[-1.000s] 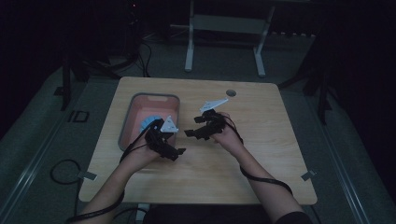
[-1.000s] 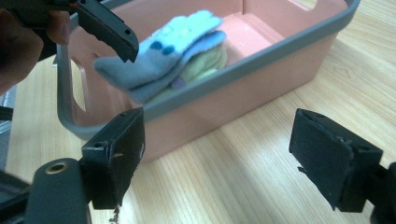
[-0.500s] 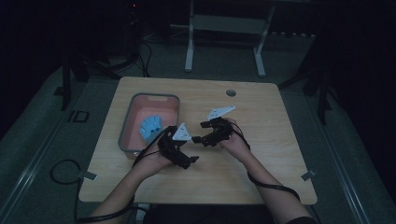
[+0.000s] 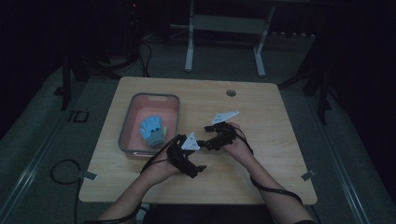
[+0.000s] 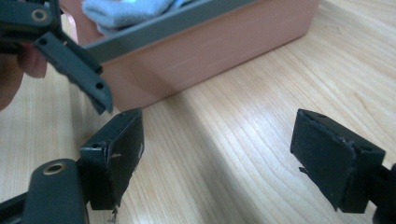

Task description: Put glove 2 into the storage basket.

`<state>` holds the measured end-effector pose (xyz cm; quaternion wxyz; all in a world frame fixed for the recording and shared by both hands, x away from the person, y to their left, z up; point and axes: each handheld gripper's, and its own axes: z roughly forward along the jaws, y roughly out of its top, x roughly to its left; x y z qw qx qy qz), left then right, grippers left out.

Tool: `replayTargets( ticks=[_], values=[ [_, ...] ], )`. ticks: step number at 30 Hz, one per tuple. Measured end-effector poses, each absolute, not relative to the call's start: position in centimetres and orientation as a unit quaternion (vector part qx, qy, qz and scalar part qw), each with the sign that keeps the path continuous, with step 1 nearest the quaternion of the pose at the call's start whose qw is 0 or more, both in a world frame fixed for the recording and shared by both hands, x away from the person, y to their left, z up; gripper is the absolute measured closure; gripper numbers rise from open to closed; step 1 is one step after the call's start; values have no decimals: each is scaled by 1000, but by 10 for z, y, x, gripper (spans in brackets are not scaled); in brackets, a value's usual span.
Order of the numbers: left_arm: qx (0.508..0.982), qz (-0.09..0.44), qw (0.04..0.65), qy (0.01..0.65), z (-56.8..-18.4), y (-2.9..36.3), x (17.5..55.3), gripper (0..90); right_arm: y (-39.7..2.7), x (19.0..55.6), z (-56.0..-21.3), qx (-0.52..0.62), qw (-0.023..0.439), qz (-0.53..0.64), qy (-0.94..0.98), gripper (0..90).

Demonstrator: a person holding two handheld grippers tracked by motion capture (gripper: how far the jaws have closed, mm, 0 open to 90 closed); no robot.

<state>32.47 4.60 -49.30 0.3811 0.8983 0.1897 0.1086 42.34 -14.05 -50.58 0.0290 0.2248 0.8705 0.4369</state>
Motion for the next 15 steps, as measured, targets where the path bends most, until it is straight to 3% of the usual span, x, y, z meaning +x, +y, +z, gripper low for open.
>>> replayTargets(
  ticks=[15],
  values=[
    [910, 85, 366, 175, -525, 31, 315, 19, -158, 421, -531, 242, 24, 423, 873, 168]
  ],
)
